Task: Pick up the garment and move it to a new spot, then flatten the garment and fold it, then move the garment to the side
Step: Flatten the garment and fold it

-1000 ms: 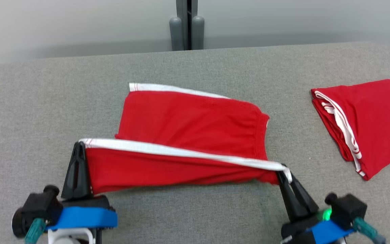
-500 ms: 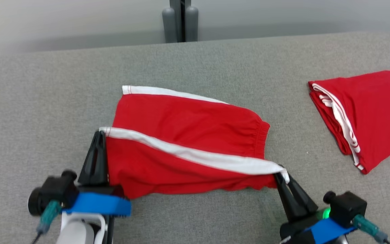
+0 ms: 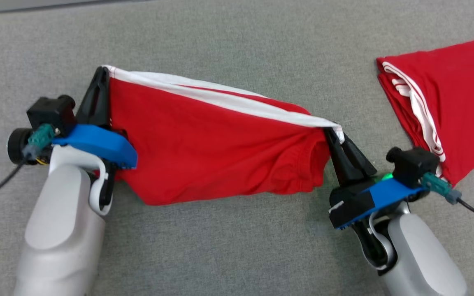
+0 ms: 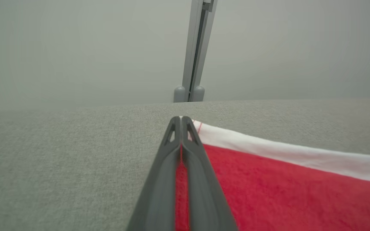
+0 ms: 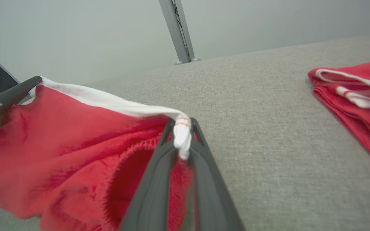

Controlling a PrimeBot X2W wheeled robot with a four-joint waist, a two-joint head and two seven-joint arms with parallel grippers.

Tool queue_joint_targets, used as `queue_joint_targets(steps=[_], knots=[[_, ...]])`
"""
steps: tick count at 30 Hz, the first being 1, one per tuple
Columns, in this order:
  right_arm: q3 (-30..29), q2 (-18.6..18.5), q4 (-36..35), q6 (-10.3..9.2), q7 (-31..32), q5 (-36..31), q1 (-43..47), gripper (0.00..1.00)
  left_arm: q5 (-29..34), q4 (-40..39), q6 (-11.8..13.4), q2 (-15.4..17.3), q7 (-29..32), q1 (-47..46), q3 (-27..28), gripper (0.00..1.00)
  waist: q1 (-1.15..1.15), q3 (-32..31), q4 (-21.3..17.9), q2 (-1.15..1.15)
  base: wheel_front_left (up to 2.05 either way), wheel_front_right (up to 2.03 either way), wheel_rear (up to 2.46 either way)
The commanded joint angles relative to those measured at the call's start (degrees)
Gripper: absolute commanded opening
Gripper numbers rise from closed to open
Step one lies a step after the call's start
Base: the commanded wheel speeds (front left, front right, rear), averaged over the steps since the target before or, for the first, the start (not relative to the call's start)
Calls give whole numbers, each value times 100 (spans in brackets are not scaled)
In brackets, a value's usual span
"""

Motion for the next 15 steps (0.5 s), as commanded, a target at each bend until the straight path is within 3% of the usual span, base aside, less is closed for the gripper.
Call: queue_joint_targets(steps=[1,7,8,9,10,11,15], knots=[[59,-11,144,3,-66,72,-240,0,-21,232,-30,64,-51,-269,-7,0,-2,47,-24,-1,0,0,0],[263,-69,744,3,-249,245,-768,0,-107,1144,-74,63,-125,-755,-127,0,-2,149,-37,-1,0,0,0],[290,-75,829,3,-282,272,-819,30,-122,1290,-83,59,-114,-805,-146,0,-2,150,-30,-1,0,0,0],[313,-94,908,3,-318,286,-858,45,-149,1408,-87,46,-118,-844,-177,14,-2,145,-22,-1,0,0,0],[347,-115,968,3,-354,295,-891,72,-194,1508,-89,19,-150,-886,-187,46,-2,138,-11,-1,0,0,0],[390,-146,1027,3,-380,288,-920,100,-201,1583,-97,7,-181,-906,-219,100,-2,123,5,-1,0,0,0],[506,-304,1064,3,-544,119,-849,100,-225,1679,-116,-22,-354,-810,-295,100,-2,10,73,-1,0,0,0]])
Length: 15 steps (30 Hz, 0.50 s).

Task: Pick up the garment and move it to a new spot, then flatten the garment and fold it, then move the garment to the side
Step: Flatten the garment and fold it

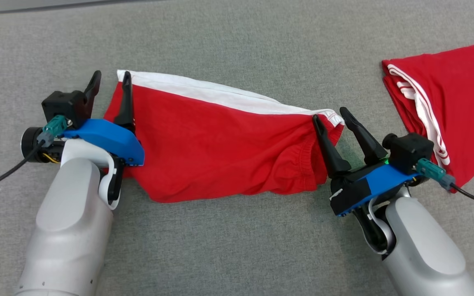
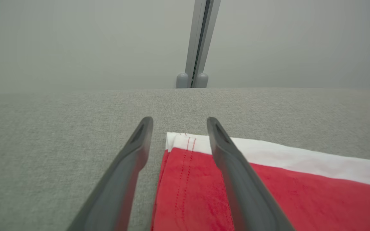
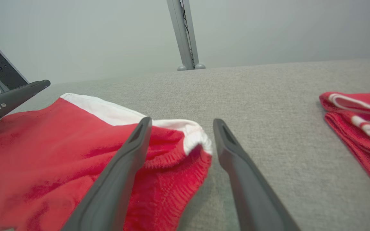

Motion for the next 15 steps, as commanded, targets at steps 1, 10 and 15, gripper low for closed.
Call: queue_joint_targets(steps=[1,10,15], knots=[[6,-96,-40,3,-84,-116,80,100,25,-54,-32,8,-81,89,-1,100,0,-70,26,-2,0,0,0],[-827,-116,-1040,2,-207,-912,970,100,409,-1934,525,18,-142,1314,277,100,0,-512,120,-2,0,0,0],[-1337,12,-1616,2,-182,-1230,1535,100,592,-2854,734,60,-145,2115,415,100,0,-801,162,-2,0,0,0]])
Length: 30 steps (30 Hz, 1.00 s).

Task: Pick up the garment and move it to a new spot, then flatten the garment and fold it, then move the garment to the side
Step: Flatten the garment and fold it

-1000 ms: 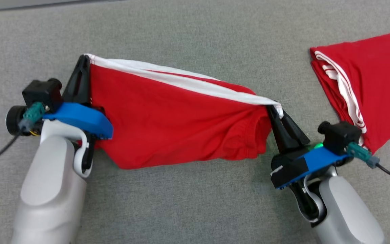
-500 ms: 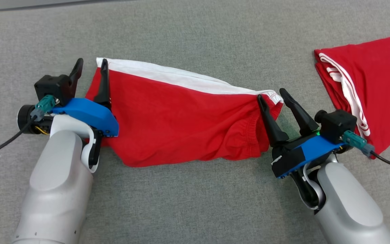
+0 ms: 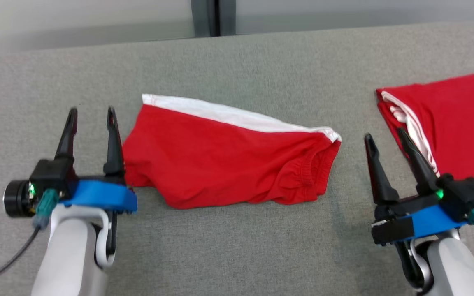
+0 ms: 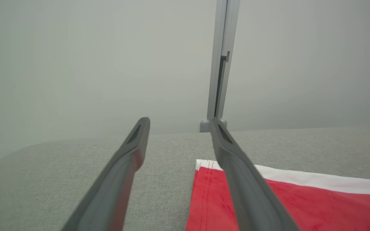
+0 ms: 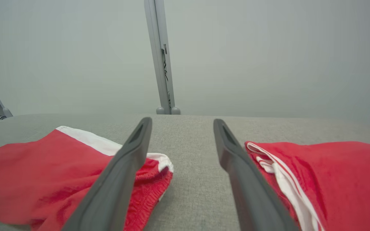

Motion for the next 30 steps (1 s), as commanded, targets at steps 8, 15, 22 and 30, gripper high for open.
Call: queue_joint_targets(steps=[8,15,22,30], knots=[[-710,249,-947,1,552,-260,1294,100,266,-1190,372,149,198,1754,-38,100,1,-740,75,0,0,0,0],[-776,353,-1190,2,727,-218,1583,100,183,-1472,398,204,487,2111,-65,100,1,-855,80,0,0,0,0],[-794,406,-1280,2,791,-206,1630,100,165,-1585,441,239,640,2178,-102,100,1,-865,60,0,0,0,0],[-794,428,-1368,1,813,-222,1523,100,135,-1376,234,345,1116,1562,-254,100,1,-663,31,0,0,0,0]])
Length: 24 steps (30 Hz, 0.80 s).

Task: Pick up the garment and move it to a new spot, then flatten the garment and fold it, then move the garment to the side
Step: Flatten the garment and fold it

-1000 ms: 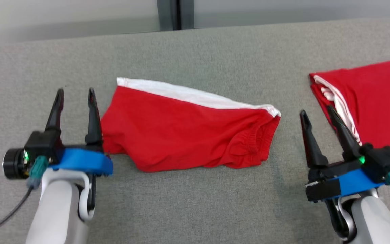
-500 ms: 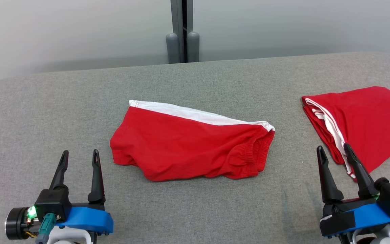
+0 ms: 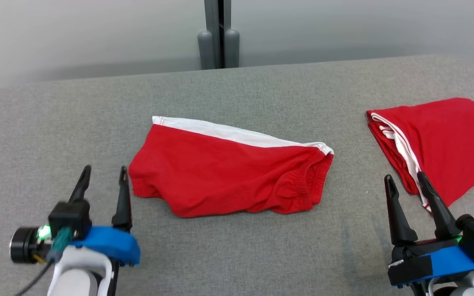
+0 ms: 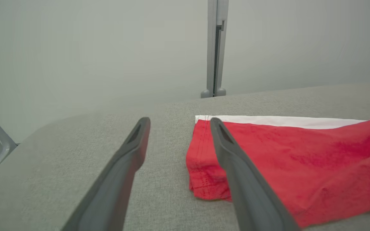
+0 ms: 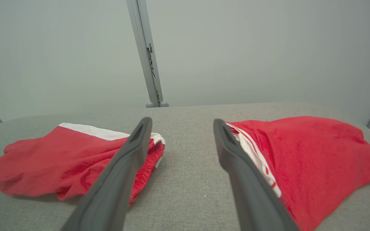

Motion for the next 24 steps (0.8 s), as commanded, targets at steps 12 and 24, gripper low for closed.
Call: queue_joint_targets(steps=[12,24], knots=[[124,46,0,2,-128,78,-331,100,-650,2042,-784,55,1592,-1838,-259,100,0,591,-241,1,0,0,0],[138,67,148,2,-231,139,-443,100,-944,3235,-994,53,2472,-2300,-703,0,0,763,-310,1,0,0,0]])
